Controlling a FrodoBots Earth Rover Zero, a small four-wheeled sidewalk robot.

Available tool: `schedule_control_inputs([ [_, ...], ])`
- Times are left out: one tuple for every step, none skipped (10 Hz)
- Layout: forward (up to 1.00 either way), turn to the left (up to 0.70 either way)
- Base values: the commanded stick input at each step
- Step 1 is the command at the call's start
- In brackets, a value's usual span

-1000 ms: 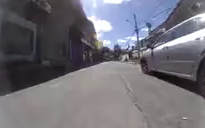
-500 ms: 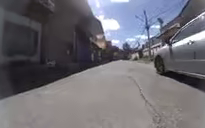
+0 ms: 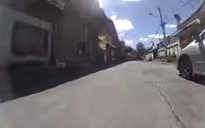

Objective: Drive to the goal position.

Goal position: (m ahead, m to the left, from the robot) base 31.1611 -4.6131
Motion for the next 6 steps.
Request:
schedule_control_inputs([
  [1.0,-0.4],
  [1.0,-0.4],
  [1.0,-0.4],
  [1.0,-0.4],
  [1.0,-0.4],
  [1.0,-0.4],
])
